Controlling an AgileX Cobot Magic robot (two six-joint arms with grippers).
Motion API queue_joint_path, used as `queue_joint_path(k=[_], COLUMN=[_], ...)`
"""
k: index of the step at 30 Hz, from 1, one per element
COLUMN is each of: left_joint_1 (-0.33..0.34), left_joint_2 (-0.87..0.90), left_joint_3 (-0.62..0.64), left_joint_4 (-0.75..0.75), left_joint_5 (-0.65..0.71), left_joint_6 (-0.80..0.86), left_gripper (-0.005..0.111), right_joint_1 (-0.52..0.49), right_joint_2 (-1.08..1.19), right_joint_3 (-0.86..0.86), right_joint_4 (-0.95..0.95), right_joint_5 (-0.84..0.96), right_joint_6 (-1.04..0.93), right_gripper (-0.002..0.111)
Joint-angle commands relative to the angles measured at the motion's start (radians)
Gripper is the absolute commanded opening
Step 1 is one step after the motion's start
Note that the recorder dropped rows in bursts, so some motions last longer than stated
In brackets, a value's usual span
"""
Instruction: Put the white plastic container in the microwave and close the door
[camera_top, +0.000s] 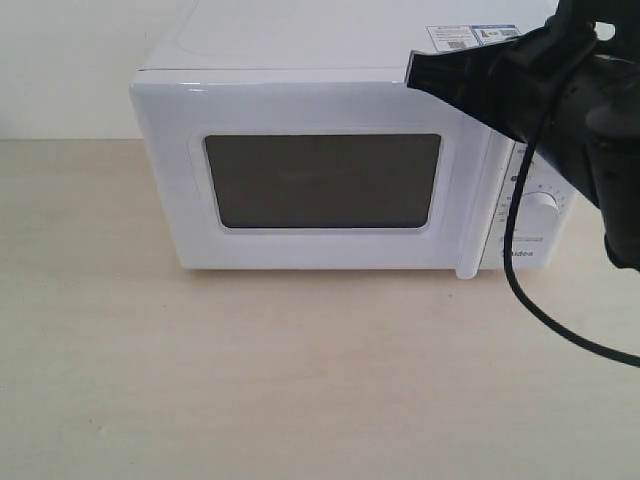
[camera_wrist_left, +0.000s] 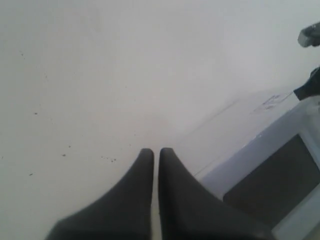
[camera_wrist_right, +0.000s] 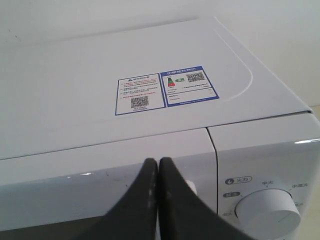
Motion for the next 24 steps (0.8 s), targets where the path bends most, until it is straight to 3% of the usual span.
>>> queue_joint_path(k=[1,4,16,22,24], left_joint_1=[-0.003,-0.003,-0.003,-0.003,-0.003], left_joint_2=[-0.005,-0.005,-0.005,-0.005,-0.005], left_joint_3=[0.057,0.111,0.417,0.58,0.58], left_joint_4=[0.029,0.029,0.023,0.018,0.018], left_joint_5=[0.001,-0.029,-0.431,-0.648,-0.65], left_joint_6=[-0.003,-0.003,-0.119,-0.373,-0.44], left_gripper=[0.004,0.004,0.004,0.004,0.004], right_joint_1=[-0.005,-0.005,-0.005,-0.005,-0.005], right_joint_2=[-0.007,-0.007,-0.007,-0.007,-0.007], right_joint_3=[-0.005,-0.005,-0.005,-0.005,-0.005], right_joint_4=[-0.002,-0.002,-0.002,-0.002,-0.002], right_joint_5=[-0.006,-0.006,-0.006,-0.008,-0.014], right_joint_6=[-0.008,-0.008,-0.008,-0.008,-0.008], right_gripper=[0.0,0.0,0.0,0.0,0.0])
